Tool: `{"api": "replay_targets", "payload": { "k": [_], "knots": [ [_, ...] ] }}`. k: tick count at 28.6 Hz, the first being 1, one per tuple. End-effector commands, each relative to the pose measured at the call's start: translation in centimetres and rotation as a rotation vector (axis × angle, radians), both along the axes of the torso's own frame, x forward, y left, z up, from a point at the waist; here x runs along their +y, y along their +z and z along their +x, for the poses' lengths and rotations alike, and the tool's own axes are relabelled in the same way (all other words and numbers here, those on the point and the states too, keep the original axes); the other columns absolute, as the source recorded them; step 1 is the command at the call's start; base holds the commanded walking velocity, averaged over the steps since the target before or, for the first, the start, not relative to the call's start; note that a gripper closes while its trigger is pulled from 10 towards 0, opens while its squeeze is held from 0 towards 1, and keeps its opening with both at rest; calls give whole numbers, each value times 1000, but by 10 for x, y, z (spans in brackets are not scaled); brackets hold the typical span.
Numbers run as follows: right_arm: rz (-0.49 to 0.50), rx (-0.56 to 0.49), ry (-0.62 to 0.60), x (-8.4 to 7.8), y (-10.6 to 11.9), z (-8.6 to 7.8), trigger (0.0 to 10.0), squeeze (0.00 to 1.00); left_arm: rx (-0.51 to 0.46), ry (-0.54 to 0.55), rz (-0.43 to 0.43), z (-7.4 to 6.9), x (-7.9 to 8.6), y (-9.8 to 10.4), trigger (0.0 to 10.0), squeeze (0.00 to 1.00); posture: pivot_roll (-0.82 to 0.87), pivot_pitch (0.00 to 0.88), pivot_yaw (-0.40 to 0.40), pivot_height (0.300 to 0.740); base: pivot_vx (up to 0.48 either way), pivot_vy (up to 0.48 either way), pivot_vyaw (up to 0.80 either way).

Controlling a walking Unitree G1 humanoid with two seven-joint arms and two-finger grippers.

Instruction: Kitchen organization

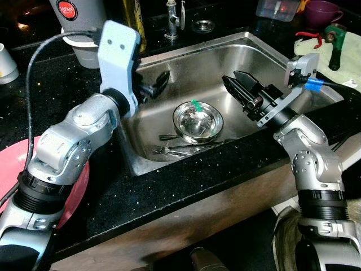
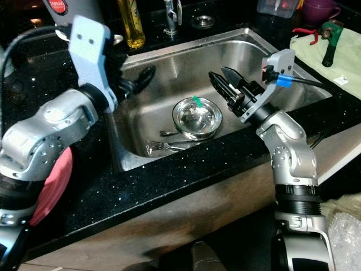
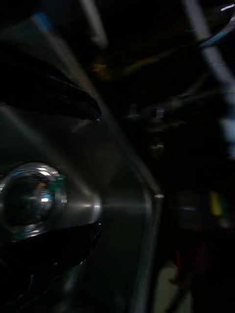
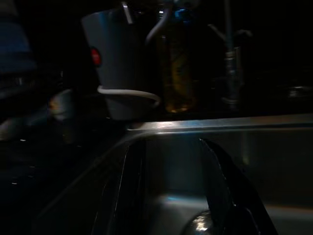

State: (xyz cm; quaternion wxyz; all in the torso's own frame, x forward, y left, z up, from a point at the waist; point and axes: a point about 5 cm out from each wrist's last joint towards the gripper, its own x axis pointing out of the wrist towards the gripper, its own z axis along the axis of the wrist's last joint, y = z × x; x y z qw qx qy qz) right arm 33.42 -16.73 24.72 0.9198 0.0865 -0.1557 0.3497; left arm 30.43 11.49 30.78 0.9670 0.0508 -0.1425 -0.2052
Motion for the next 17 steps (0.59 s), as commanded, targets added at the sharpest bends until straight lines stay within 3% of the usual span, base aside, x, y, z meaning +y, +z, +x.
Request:
{"api": "replay_targets", "payload": {
  "k": [1, 6, 9, 17],
  "knots": [
    [-1, -21, 33, 5, 1, -4, 10000, 0, -8, 43, -4, -3, 5, 0, 10000, 0, 72, 133, 22, 740, 0, 0, 0],
    [15, -23, 60, 10, 2, -4, 10000, 0, -24, 82, -56, -12, 13, 7, 10000, 0, 82, 131, 18, 740, 0, 0, 0],
    [26, -17, 75, 12, 1, -3, 10000, 0, -19, 123, -99, -25, 18, 10, 10000, 0, 94, 130, 12, 740, 0, 0, 0],
    [33, -14, 92, 16, 1, -1, 10000, 0, -42, 139, -84, -33, 15, 19, 10000, 0, 100, 123, 4, 740, 0, 0, 0]
  ]
}}
